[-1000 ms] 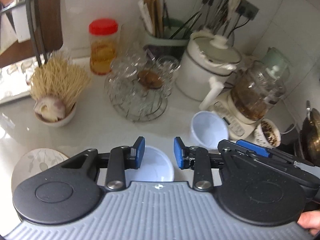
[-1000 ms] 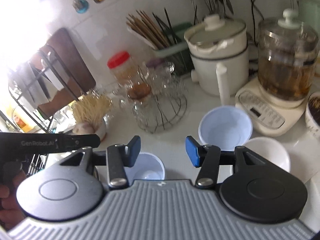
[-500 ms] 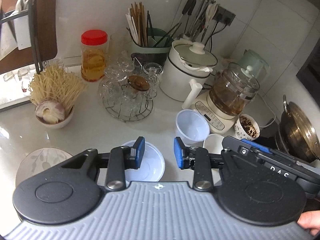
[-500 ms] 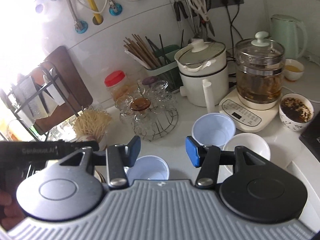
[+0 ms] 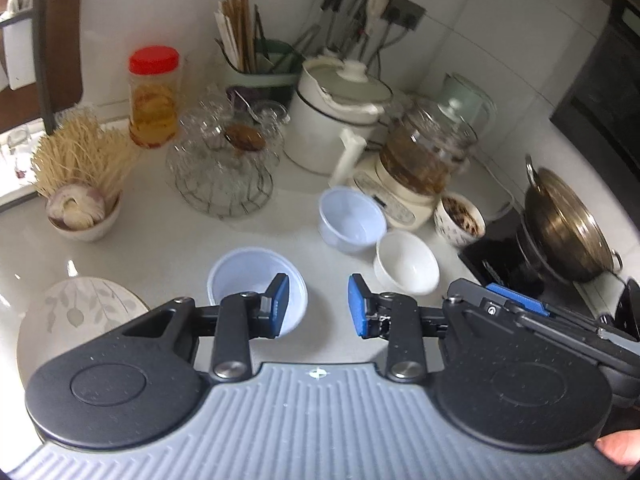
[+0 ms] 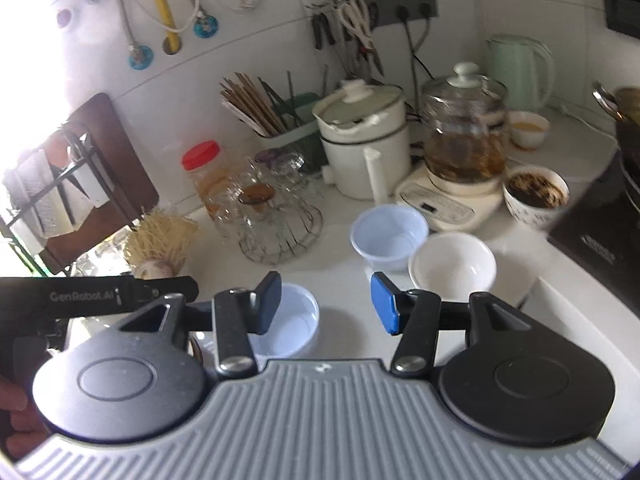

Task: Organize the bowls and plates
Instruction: 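Move the left gripper to the second plastic bowl by the kettle base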

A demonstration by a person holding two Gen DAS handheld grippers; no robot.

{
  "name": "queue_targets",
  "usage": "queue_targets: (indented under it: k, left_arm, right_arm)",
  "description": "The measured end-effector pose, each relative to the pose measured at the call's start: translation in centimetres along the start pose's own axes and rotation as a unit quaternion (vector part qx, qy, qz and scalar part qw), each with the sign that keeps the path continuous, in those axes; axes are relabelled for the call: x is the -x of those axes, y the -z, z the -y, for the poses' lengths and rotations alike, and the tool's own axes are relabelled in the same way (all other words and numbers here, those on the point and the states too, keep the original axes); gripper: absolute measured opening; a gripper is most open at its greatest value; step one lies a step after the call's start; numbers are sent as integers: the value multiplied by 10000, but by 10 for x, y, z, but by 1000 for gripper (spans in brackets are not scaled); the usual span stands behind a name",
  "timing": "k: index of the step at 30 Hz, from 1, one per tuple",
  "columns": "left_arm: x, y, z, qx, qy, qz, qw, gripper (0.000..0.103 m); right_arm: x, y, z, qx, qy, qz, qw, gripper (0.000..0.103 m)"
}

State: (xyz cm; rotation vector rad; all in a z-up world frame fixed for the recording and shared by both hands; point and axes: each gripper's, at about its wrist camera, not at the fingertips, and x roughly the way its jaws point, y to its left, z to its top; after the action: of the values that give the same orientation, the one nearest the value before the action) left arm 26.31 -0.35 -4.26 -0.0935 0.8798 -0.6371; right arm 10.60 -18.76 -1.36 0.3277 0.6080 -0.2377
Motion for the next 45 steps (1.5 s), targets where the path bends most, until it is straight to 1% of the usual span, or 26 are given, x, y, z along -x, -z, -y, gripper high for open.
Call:
queue_targets:
  k: [7, 11, 16, 18, 20, 22, 27, 31, 36, 37, 38, 41, 45]
  left_arm:
    - [-9, 14, 5, -134, 262, -219, 9993, 38]
    - [-17, 15, 10, -205, 311, -289, 9989, 38]
    - [-33, 9, 15, -182, 282, -285, 9990, 38]
    - [-42, 3, 16, -108, 227, -319, 9992, 38]
    - [-48, -5, 17, -50, 270, -340, 9990, 38]
    - [-57, -13, 18, -118, 179, -369, 9991, 38]
    - [-80, -32, 19, -198, 58, -491, 9986, 38]
    - [-103, -50, 14, -62, -33, -519, 9986, 38]
    - [-137, -73, 11, -17, -111, -567, 9983, 38]
    - [-143, -78, 11, 10, -135, -580, 9982, 39]
    - [-149, -81, 10, 38, -146, -587, 9982, 42]
    - [-166, -90, 7, 63, -227, -618, 9978, 44]
    - [-191, -96, 0, 280, -297, -740, 9964, 45]
  right_arm:
    - [13, 17, 7, -204, 291, -67, 9993, 53]
    - [12, 14, 16, -344, 450, -51, 9984, 53]
    - [1, 9, 24, -223, 438, 11, 9988, 53]
    - [-6, 3, 32, -342, 440, -30, 9984, 53]
    - [-13, -3, 37, -453, 383, -37, 9982, 53]
    - [-21, -7, 39, -427, 356, -57, 9984, 53]
    - [-47, -24, 55, -602, 351, -213, 9973, 53]
    - [-67, -36, 67, -677, 351, -325, 9966, 53]
    - [-95, -54, 83, -719, 305, -418, 9961, 53]
    - [-101, -58, 85, -706, 303, -441, 9961, 53]
    - [-107, -62, 86, -694, 295, -461, 9961, 53]
    - [-127, -70, 88, -596, 236, -558, 9964, 53]
    - [-158, -78, 98, -578, 176, -795, 9950, 53]
